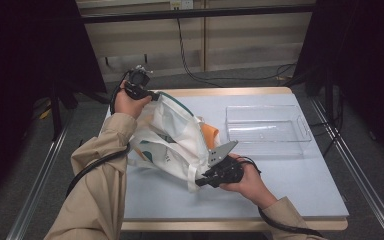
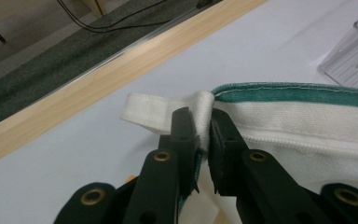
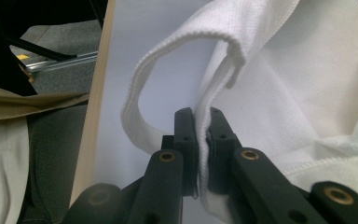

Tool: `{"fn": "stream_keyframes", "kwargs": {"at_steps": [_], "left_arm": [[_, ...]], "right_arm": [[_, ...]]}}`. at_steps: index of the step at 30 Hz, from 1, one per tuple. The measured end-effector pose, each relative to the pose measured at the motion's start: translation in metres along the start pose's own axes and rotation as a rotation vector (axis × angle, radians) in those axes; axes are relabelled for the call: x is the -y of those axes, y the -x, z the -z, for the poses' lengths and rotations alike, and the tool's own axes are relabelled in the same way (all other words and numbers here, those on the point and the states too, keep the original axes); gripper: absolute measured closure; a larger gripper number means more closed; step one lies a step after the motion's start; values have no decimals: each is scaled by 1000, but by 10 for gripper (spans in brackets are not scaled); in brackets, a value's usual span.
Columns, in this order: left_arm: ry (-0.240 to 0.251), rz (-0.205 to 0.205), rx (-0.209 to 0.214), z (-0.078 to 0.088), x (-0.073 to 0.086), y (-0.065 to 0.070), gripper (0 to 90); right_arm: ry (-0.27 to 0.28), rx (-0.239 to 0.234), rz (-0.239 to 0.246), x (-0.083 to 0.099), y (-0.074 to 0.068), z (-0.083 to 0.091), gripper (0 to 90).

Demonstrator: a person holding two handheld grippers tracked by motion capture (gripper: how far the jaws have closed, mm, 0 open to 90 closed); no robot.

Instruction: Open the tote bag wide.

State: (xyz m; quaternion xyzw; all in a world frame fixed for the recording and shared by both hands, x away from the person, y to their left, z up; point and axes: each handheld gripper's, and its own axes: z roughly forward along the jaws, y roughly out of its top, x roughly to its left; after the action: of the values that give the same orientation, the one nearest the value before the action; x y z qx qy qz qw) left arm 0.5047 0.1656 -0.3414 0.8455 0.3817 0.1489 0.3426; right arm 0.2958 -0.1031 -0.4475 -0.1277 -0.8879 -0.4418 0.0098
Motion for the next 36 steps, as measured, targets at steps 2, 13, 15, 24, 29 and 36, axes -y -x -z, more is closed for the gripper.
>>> {"fn": "stream_keyframes", "kwargs": {"at_steps": [2,13,15,24,29,36], "left_arm": [[2,-5,3,3,2,0,798],[-1,22,46,21,15,0,602],[3,24,45,24,18,1,574],[-9,27,62,35,27,7,443],[9,25,72,43,29,8,396],[12,16,81,49,30,12,361]], "right_arm": [[-3,3,-2,-1,0,1,821],[-18,69,-29,-10,3,11,648],[-21,73,-26,-12,3,12,617],[-11,102,-61,-16,4,16,516],[-6,112,-64,-19,3,19,479],[-8,130,-71,-24,2,26,446]]}}
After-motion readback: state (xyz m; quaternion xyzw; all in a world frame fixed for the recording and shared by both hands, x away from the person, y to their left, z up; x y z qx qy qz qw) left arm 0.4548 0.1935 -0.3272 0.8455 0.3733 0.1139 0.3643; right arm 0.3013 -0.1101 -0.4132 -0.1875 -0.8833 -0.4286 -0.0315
